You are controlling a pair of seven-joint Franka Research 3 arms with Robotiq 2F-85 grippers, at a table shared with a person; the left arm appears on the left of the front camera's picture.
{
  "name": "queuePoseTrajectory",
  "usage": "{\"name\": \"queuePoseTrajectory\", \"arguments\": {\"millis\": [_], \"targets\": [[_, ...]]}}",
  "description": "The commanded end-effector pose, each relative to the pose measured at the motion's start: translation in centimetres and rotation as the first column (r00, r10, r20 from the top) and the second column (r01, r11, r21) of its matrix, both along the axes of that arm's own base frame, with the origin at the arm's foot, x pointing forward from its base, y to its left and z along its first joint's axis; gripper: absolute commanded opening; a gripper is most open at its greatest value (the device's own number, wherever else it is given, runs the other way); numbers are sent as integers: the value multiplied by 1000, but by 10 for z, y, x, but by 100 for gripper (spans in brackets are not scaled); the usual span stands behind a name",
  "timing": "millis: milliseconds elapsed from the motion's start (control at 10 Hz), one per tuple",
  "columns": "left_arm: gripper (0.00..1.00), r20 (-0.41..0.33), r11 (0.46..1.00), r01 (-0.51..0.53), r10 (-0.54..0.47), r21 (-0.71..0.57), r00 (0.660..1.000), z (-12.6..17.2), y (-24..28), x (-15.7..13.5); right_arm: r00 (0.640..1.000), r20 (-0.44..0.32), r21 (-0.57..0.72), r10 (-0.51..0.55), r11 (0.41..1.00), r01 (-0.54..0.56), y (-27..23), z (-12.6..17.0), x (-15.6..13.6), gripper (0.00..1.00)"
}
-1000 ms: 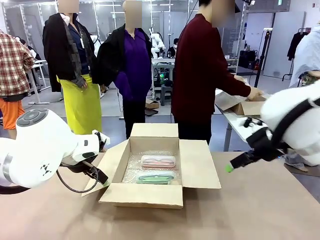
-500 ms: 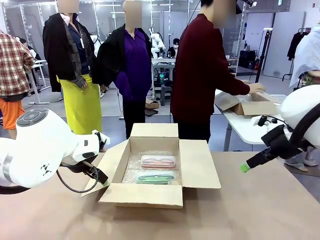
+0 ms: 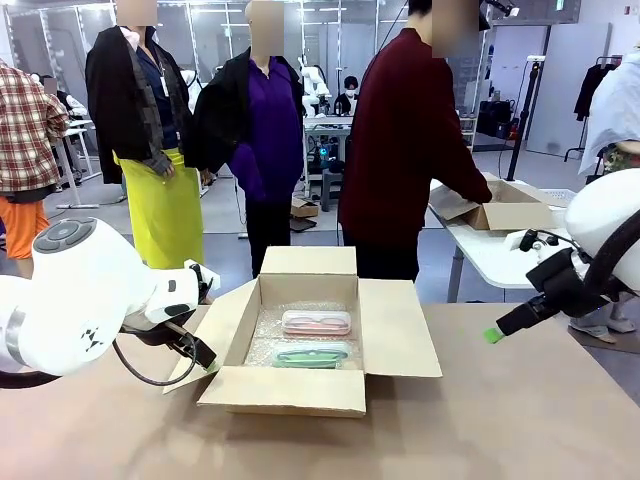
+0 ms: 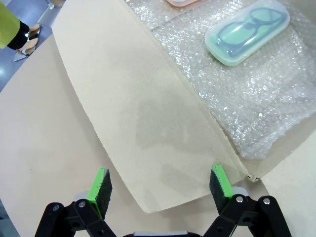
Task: Pack the glasses set securely to prepare it for shipping.
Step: Position the Package Box on the left side of the table.
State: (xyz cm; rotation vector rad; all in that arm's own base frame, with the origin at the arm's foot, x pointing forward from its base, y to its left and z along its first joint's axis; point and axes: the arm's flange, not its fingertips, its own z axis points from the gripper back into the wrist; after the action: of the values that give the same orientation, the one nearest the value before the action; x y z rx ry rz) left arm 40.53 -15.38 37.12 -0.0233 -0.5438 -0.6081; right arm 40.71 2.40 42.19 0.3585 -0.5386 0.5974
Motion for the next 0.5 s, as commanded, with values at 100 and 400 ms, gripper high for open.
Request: {"name": "queuePoseTrajectory", "arguments": {"millis": [100, 400], "targets": [[100, 0, 1000, 0, 0, 0, 1000, 0, 0, 0, 1000, 4, 15, -20, 1000, 20, 5, -2, 2, 100], [100, -144, 986, -111, 92, -126, 985, 42, 35, 16, 1000, 4, 15, -20, 1000, 20, 5, -2, 2, 100]]}}
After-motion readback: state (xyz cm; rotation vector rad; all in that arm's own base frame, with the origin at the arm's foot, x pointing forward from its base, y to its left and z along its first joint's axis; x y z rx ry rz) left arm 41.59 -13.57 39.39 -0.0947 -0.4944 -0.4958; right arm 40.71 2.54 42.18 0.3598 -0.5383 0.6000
